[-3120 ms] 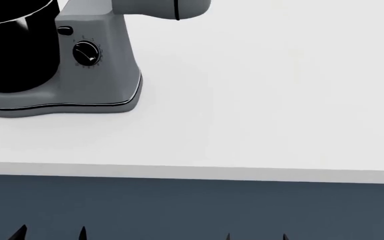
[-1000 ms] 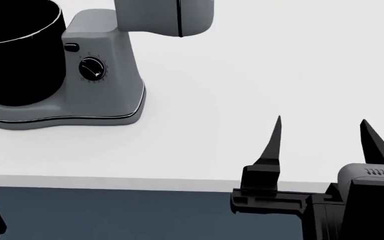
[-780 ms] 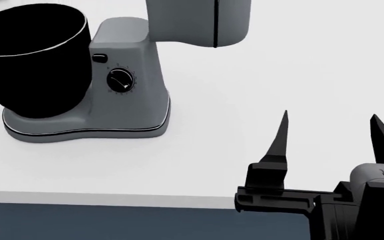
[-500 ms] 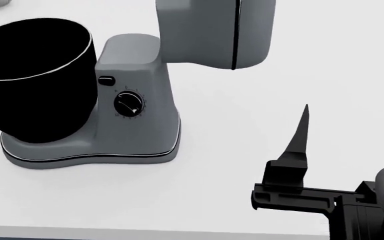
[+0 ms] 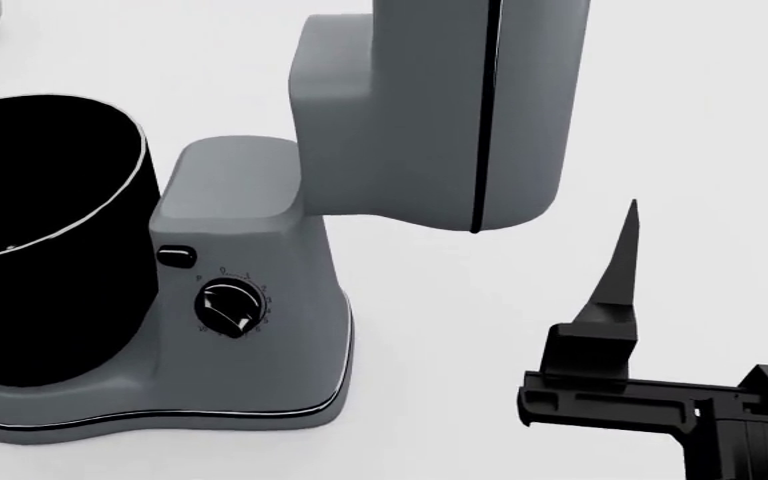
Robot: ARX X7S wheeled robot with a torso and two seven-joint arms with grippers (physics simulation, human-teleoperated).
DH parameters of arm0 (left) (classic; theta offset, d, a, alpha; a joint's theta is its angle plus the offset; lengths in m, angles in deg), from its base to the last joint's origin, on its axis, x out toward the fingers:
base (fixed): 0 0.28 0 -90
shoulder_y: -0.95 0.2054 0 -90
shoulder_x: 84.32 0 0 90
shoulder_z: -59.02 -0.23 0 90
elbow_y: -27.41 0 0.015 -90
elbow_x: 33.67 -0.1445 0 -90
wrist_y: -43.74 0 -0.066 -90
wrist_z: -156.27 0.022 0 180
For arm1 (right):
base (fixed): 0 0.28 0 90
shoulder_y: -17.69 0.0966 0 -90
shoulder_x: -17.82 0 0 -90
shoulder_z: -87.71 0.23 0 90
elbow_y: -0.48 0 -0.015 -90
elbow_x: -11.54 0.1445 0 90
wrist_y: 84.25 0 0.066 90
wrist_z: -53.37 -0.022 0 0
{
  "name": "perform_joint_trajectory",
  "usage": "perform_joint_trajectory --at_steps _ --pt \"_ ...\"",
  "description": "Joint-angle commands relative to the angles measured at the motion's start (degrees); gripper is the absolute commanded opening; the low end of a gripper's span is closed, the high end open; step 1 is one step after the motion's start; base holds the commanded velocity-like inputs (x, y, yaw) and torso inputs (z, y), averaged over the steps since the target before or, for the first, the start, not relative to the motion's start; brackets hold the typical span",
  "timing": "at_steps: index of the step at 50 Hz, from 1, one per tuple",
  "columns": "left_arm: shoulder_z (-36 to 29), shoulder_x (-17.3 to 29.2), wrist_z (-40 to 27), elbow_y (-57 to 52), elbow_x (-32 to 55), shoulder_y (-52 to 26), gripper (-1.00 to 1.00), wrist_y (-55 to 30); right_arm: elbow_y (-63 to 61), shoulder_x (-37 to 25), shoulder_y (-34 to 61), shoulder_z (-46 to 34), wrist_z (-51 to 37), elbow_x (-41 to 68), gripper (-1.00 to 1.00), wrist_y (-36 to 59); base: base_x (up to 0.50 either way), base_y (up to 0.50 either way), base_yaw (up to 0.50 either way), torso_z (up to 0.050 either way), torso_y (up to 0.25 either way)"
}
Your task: Close the stand mixer head.
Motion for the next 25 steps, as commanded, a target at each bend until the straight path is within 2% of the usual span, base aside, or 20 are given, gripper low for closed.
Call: perform_joint_trajectory --at_steps 1,4,6,8,11,14,16,19,25 --pt "-3.94 4.86 -4.17 -0.05 3.01 -0.78 1.00 5.15 -0.25 -5.89 0.57 -0.01 -6.76 8.10 1.00 -4.29 0.00 0.00 0.00 0.000 0.000" --pt "-3.78 7.26 -5.13 -0.19 3.71 0.48 1.00 8.04 -0.24 -10.96 2.76 4.63 -12.90 17.88 1.00 -5.83 0.00 0.00 0.00 0.000 0.000" --pt "-4.70 7.45 -5.05 -0.05 2.82 0.90 1.00 8.90 1.02 -12.64 2.70 6.37 -14.15 19.81 1.00 -6.11 0.00 0.00 0.00 0.000 0.000" --pt "-5.73 7.40 -5.06 0.14 2.67 0.46 1.00 8.97 4.00 -15.40 7.12 2.53 -15.38 19.17 1.00 -2.56 0.00 0.00 0.00 0.000 0.000" --pt "-5.60 8.30 -5.69 0.06 3.46 0.45 1.00 9.73 7.39 -18.34 15.44 0.97 -19.31 25.94 1.00 -1.26 0.00 0.00 0.00 0.000 0.000" --pt "-5.32 9.42 -6.14 -0.10 3.85 1.28 1.00 11.38 11.06 -21.71 27.93 -3.86 -23.55 32.79 1.00 0.74 0.00 0.00 0.00 0.000 0.000" --pt "-5.67 9.35 -5.56 0.07 2.81 2.11 1.00 12.06 13.51 -22.95 36.07 -9.03 -25.00 33.24 1.00 4.02 0.00 0.00 0.00 0.000 0.000" --pt "-6.43 9.63 -5.78 0.07 2.97 1.74 1.00 12.45 21.28 -19.94 48.32 -16.61 -24.05 35.50 1.00 7.56 0.00 0.00 0.00 0.000 0.000" --pt "-6.33 11.57 -6.28 -0.07 2.78 3.57 1.00 15.09 31.10 -16.68 65.79 -24.61 -22.21 33.02 1.00 13.60 0.00 0.00 0.00 0.000 0.000"
